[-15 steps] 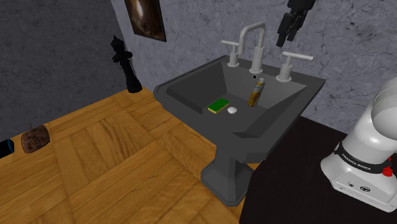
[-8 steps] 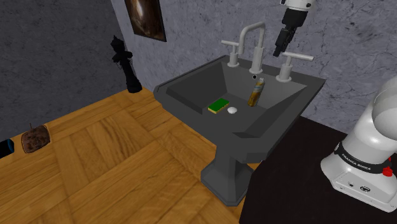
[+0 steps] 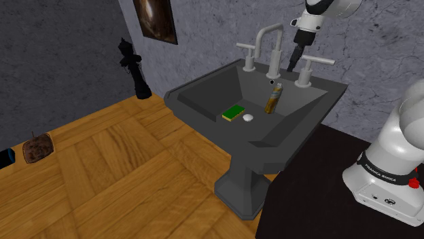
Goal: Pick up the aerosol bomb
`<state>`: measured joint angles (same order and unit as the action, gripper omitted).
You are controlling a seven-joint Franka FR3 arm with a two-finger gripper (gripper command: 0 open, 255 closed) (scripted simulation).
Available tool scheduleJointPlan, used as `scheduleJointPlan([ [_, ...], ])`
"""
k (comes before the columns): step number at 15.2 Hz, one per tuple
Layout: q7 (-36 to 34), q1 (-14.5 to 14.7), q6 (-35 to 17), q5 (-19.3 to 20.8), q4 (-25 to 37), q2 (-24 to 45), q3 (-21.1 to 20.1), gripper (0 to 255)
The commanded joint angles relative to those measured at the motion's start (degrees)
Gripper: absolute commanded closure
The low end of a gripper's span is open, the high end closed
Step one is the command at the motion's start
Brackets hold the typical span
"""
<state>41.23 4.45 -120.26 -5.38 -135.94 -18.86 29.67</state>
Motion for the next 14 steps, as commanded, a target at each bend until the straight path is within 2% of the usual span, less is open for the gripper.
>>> scheduleJointPlan([
  [1,6.4,1.5,-1.4,-3.5,2.0,5.1,3.1,0],
  [5,19.8,3.1,-1.8,-13.3,7.4,17.1,7.6,0],
  [9,32.4,1.1,0.6,-23.8,14.7,29.9,7.9,0],
  [14,34.9,0.0,-1.3,-26.3,14.3,32.7,6.7,0],
])
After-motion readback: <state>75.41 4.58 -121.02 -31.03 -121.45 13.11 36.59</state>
